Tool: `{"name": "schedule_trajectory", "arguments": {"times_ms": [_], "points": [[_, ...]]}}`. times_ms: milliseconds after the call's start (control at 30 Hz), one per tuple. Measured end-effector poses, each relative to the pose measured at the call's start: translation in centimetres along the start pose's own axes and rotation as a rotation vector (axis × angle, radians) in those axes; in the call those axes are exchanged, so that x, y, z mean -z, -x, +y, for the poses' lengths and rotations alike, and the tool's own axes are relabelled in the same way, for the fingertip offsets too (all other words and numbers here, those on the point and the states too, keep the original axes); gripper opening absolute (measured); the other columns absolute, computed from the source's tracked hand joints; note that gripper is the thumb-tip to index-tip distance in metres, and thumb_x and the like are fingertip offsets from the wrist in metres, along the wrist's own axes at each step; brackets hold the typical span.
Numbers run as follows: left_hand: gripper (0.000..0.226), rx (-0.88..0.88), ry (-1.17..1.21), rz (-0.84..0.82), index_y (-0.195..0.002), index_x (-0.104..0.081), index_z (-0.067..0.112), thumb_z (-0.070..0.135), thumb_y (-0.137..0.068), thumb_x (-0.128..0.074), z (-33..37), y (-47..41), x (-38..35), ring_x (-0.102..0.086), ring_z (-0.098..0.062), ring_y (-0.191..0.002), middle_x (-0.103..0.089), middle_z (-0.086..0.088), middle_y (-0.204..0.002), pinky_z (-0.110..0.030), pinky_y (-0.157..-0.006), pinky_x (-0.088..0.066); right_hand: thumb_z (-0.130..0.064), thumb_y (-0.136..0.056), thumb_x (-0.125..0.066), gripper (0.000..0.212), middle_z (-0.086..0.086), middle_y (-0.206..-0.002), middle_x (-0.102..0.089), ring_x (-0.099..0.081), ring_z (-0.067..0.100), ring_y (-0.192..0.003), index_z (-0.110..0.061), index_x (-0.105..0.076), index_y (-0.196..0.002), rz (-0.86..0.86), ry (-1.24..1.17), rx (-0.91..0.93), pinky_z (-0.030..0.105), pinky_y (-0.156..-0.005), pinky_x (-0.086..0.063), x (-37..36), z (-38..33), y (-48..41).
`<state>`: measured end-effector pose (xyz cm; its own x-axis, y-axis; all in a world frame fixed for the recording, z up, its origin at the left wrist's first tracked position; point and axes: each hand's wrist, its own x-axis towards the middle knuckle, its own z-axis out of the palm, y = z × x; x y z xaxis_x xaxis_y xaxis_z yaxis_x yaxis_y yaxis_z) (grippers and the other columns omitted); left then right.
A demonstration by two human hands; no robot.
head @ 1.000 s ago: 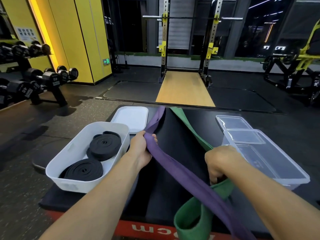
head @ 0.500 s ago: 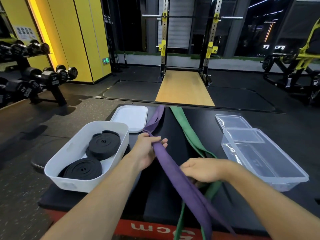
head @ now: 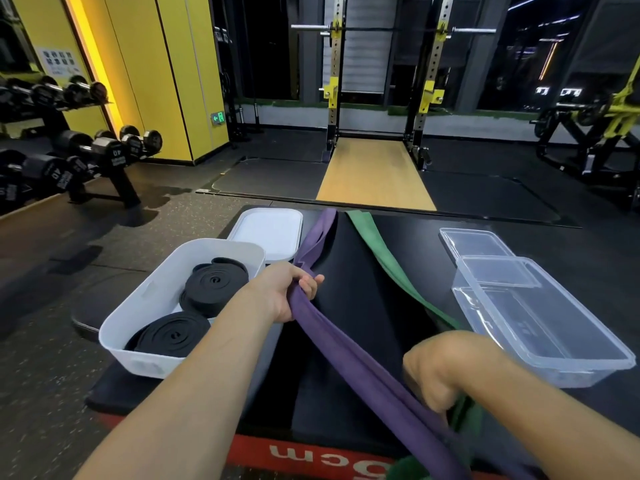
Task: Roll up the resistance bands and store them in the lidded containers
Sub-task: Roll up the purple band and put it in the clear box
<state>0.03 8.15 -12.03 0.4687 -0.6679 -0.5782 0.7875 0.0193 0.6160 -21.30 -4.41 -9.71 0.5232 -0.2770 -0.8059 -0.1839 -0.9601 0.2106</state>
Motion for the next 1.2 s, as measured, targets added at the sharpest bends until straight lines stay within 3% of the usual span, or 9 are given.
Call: {"name": "schedule_trajectory", "arguments": {"times_ms": [67, 167, 267, 433, 600, 733, 867, 1033, 1200], "points": [[0.025, -0.074, 0.048, 0.015, -0.094, -0.061, -0.005, -0.007, -0.097, -0.036, -0.1, -0.3, 0.0, -0.043, -0.006, -0.041, -0.053, -0.006, -0.073, -0.012, -0.038, -0.041, -0.047, -0.08, -0.081, 0.051, 0.001, -0.112, -0.067, -0.065, 0.026, -0.101, -0.014, -0.069, -0.117, -0.003, -0.066, -0.006, 0.043, -0.098, -0.056, 0.1, 0.1, 1.1], [0.024, -0.168, 0.084, 0.012, -0.096, -0.06, -0.004, -0.006, -0.1, -0.037, -1.0, -0.8, -0.1, -0.046, -0.007, -0.044, -0.057, -0.007, -0.077, -0.012, -0.041, -0.043, -0.085, -0.079, -0.054, 0.082, 0.0, -0.127, -0.065, -0.06, 0.022, -0.108, -0.017, -0.066, -0.124, 0.058, -0.204, 0.019, 0.037, -0.099, -0.05, 0.0, 0.8, 1.9], [0.02, -0.283, 0.07, 0.007, -0.104, -0.057, -0.001, -0.009, -0.101, -0.038, -2.5, -1.6, -0.2, -0.051, -0.008, -0.047, -0.059, -0.007, -0.087, -0.015, -0.042, -0.044, -0.101, -0.072, -0.022, 0.105, 0.004, -0.108, -0.076, -0.066, 0.021, -0.102, -0.016, -0.071, -0.109, 0.166, -0.39, 0.029, 0.036, -0.097, -0.048, -0.3, 0.5, 1.8], [0.038, -0.39, 0.137, 0.082, -0.128, -0.042, 0.013, -0.013, -0.1, -0.041, -5.0, -2.9, -0.6, -0.054, -0.013, -0.052, -0.066, -0.011, -0.093, -0.021, -0.043, -0.046, -0.091, -0.085, -0.019, 0.09, 0.009, -0.09, -0.078, -0.073, 0.019, -0.076, -0.016, -0.067, -0.103, 0.308, -0.68, 0.229, 0.034, -0.09, -0.053, 0.1, -1.1, 0.8], [0.019, -0.328, 0.363, 0.064, -0.105, -0.059, 0.001, -0.008, -0.103, -0.043, -5.3, -3.0, -1.9, -0.055, -0.013, -0.06, -0.062, -0.007, -0.084, -0.018, -0.046, -0.049, -0.074, -0.085, -0.061, 0.064, 0.002, -0.084, -0.076, -0.07, 0.017, -0.067, -0.013, -0.059, -0.101, 0.355, -0.695, 0.327, 0.03, -0.073, -0.054, -0.2, -2.6, -0.6], [0.023, -0.319, 0.511, 0.069, -0.12, -0.067, -0.002, -0.002, -0.104, -0.051, -4.7, -2.2, -3.0, -0.069, -0.017, -0.079, -0.073, -0.011, -0.11, -0.023, -0.066, -0.06, -0.043, -0.083, -0.083, 0.039, -0.004, -0.08, -0.071, -0.066, 0.014, -0.07, -0.016, -0.059, -0.098, 0.354, -0.969, 0.451, 0.024, -0.062, -0.05, -1.2, -2.4, -1.4], [0.034, -0.405, 0.538, 0.098, -0.133, -0.059, -0.003, -0.009, -0.101, -0.048, -4.7, -2.4, -3.1, -0.07, -0.018, -0.075, -0.071, -0.013, -0.119, -0.024, -0.055, -0.058, -0.059, -0.082, -0.077, 0.051, 0.008, -0.094, -0.068, -0.067, 0.019, -0.073, -0.014, -0.068, -0.103, 0.292, -1.39, 0.433, 0.03, -0.067, -0.058, -2.0, -2.5, -2.0], [0.03, -0.452, 0.254, 0.115, -0.127, -0.053, 0.005, -0.009, -0.101, -0.049, -5.1, -2.5, -3.2, -0.06, -0.015, -0.07, -0.067, -0.011, -0.109, -0.024, -0.06, -0.048, -0.021, -0.091, -0.053, 0.022, 0.018, -0.097, -0.077, -0.067, 0.024, -0.076, -0.009, -0.065, -0.105, 0.24, -1.588, 0.371, 0.042, -0.083, -0.062, -1.6, -4.2, -2.3], [0.024, -0.401, -0.169, 0.096, -0.099, -0.048, 0.015, -0.009, -0.098, -0.052, -4.3, -2.4, -2.4, -0.048, -0.012, -0.057, -0.058, -0.004, -0.084, -0.021, -0.044, -0.038, -0.003, -0.087, -0.036, 0.044, 0.026, -0.099, -0.073, -0.065, 0.032, -0.062, 0.005, -0.06, -0.123, 0.099, -2.003, 0.523, 0.034, -0.061, -0.055, -1.7, -4.2, -3.1]]}}
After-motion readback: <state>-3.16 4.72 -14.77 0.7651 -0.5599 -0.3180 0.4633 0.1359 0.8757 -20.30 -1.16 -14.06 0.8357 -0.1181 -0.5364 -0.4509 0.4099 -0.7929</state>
